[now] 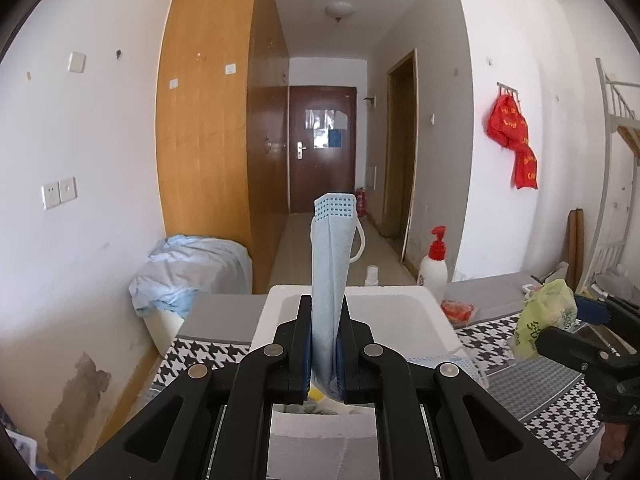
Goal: Organize soft objects
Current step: 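Lower the blue mask into the foam box and open the left tool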
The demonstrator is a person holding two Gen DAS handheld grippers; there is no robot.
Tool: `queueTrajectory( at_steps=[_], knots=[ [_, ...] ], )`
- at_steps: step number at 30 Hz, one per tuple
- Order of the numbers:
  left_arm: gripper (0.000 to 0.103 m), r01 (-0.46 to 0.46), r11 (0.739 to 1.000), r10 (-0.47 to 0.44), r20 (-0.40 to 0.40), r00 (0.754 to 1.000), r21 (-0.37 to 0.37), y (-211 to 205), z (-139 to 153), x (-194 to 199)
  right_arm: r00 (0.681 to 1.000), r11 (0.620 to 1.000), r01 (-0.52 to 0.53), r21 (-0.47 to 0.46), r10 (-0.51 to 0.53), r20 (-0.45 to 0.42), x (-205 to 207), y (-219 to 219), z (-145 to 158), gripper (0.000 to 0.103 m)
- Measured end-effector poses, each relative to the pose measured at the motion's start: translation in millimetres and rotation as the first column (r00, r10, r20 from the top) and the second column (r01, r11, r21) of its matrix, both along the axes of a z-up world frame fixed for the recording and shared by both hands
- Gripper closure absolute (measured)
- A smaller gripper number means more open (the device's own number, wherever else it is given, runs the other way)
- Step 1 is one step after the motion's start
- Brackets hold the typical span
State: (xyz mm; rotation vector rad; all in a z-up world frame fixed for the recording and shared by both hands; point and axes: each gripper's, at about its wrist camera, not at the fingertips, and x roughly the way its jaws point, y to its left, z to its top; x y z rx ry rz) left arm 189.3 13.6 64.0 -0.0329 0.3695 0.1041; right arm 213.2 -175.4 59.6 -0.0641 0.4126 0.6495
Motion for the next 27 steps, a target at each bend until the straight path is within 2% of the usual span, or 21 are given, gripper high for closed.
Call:
queueTrajectory(
  at_steps=[13,24,27],
  knots=[
    [0.093,-0.023,1.0,0.023,-0.078,0.997,-0.003,13.0,-11.7,27.3,1.0,0.999,-0.02,-0.027,0.019,-0.015,10.7,23.0,-3.0,0.031],
    [0.093,-0.004,1.0,0.001,-0.149,0.989,-0.021,17.4,-24.3,49.2,1.0,0.999,-0.016,-0.039,0.015,-0.024,14.8,31.8,-7.1,0.031],
    [0.086,-0.014,1.0,0.013,-0.166,0.986,-0.007,18.7,-28.4,51.2,1.0,0.999,-0.01,-0.04,0.009,-0.029,17.0,31.7,-8.7,0.031]
  ],
)
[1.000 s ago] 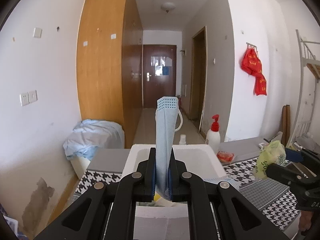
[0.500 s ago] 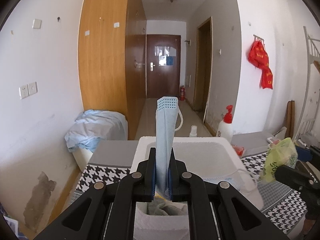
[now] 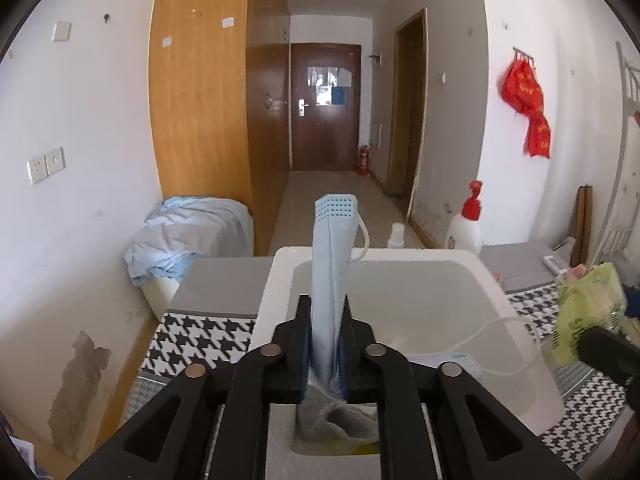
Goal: Organize soft objects
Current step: 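Lower the blue mask into the foam box and open the left tool, then lower the green packet into the box and open the right tool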
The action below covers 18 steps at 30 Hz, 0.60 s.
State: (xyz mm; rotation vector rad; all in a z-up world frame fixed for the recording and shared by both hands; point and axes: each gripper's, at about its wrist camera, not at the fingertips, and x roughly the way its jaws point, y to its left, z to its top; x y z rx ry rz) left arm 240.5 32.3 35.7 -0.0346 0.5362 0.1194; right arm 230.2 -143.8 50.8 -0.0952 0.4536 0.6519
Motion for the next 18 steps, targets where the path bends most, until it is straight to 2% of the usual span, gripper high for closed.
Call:
queueTrajectory(
  at_steps=[1,2,4,5,11,18],
  knots=[
    [0.075,0.002,1.0,-0.002,-0.001,1.0,-0.001,-0.6,-0.6,0.2,1.0,1.0,0.0,0.0,0.0,-0.001,0.6,0.0,-0.4,0.031],
    [0.054,0.006,1.0,-0.006,0.0,1.0,-0.003,0.1,-1.0,-1.0,1.0,1.0,0.002,-0.001,-0.002,-0.001,1.1,0.1,-0.8,0.031],
    [0.027,-0.004,1.0,0.004,0.016,1.0,-0.003,1.4,-0.1,-5.2,1.0,1.0,0.004,-0.004,-0.004,-0.001,1.7,1.1,-0.7,0.031],
    [0.021,-0.015,1.0,0.016,0.036,0.999,-0.006,3.4,1.2,-9.4,1.0,1.0,0.005,-0.004,-0.005,-0.001,2.3,1.3,-0.5,0.031],
    [0.004,-0.05,0.998,0.052,0.092,0.994,-0.026,15.5,8.1,-24.1,1.0,1.0,0.003,-0.017,-0.003,0.0,3.4,9.4,0.6,0.031],
    [0.001,-0.097,0.995,0.099,0.135,0.986,-0.02,33.4,15.2,-42.1,1.0,1.0,-0.017,-0.02,0.017,-0.002,6.7,25.0,1.6,0.031]
  ],
)
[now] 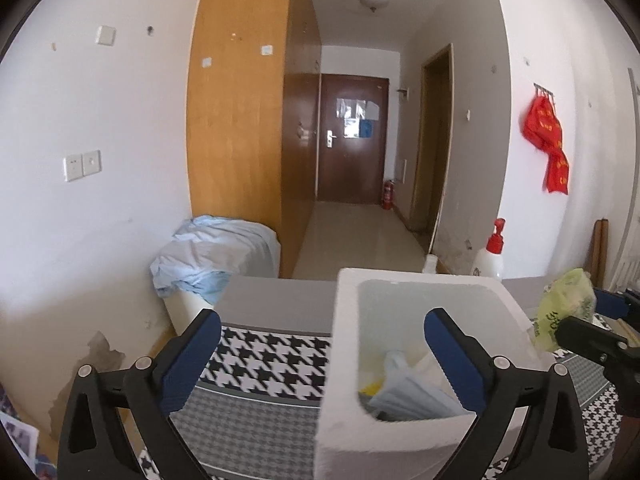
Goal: Organize soft objects
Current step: 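Lower the green packet into the box and open the right tool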
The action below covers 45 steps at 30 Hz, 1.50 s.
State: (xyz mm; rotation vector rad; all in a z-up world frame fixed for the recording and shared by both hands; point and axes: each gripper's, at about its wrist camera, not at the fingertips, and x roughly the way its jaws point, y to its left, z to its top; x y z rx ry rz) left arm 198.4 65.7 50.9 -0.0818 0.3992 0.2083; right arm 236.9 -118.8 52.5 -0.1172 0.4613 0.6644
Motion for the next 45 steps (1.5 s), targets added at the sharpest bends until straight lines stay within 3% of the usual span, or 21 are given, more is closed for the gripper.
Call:
queueTrajectory(
  at_steps=[7,17,24,39,43,45],
  knots=[
    [0.001,-0.051,0.999,0.051,0.027,0.998,0.018,11.8,3.5,-14.5,1.0,1.0,-0.013,0.003,0.013,-0.015,7.6,10.5,-1.1,0.031],
    [0.001,-0.056,0.998,0.055,0.037,0.998,0.029,15.2,-2.3,-29.3,0.998,1.0,-0.016,-0.008,0.016,-0.066,23.7,24.6,-8.6,0.031],
    [0.001,-0.067,0.997,0.066,0.036,0.997,0.032,17.1,-5.1,-38.0,0.996,0.999,-0.02,-0.036,0.016,-0.088,31.1,38.7,-16.4,0.022],
    [0.001,-0.047,0.998,0.046,0.044,0.998,0.037,4.1,0.2,-48.1,0.998,1.0,0.003,-0.028,-0.005,-0.069,10.4,23.4,-10.1,0.02],
    [0.001,-0.029,0.999,0.028,0.05,0.998,0.037,-3.7,4.0,-56.5,0.997,1.0,0.023,0.002,-0.023,-0.075,0.5,9.5,-8.7,0.003],
    [0.001,-0.024,0.999,0.022,0.055,0.998,0.041,-7.9,6.0,-61.1,0.997,0.999,0.03,0.016,-0.028,-0.07,-4.1,2.8,-7.2,0.001]
  ],
)
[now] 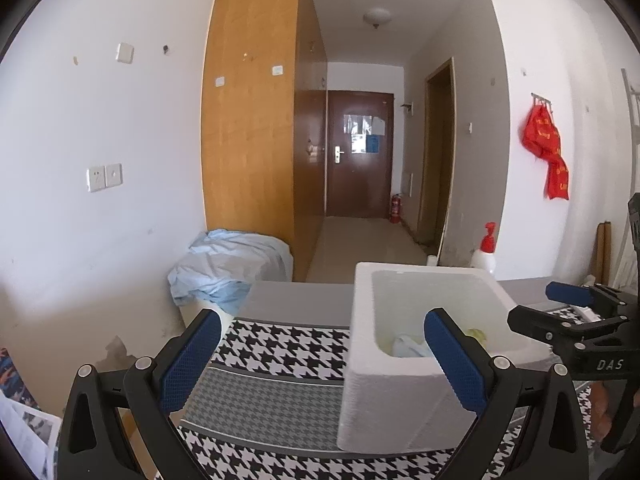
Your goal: Organize soft objects
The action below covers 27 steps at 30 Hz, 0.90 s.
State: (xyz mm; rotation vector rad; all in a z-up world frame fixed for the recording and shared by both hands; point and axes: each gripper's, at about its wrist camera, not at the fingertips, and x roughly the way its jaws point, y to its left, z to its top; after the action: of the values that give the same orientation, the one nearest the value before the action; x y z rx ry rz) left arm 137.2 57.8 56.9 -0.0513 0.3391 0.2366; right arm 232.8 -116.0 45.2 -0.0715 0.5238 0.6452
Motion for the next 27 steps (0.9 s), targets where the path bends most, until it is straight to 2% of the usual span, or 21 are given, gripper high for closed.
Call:
queueTrajectory(
  at_steps=[13,27],
  knots=[
    [0.001,0.057,0.998,-0.057,0.021,0.998,0.016,-32.6,7.0,-26.4,0.996,0.997,0.073,0.017,-0.073,0.043,-39.9,-33.1,7.1,0.001],
    [0.001,0.075,0.997,-0.075,0.049,0.996,0.004,-44.9,1.2,-56.2,0.991,0.995,0.095,0.035,-0.098,0.095,-85.1,-50.5,8.2,0.001]
  ],
)
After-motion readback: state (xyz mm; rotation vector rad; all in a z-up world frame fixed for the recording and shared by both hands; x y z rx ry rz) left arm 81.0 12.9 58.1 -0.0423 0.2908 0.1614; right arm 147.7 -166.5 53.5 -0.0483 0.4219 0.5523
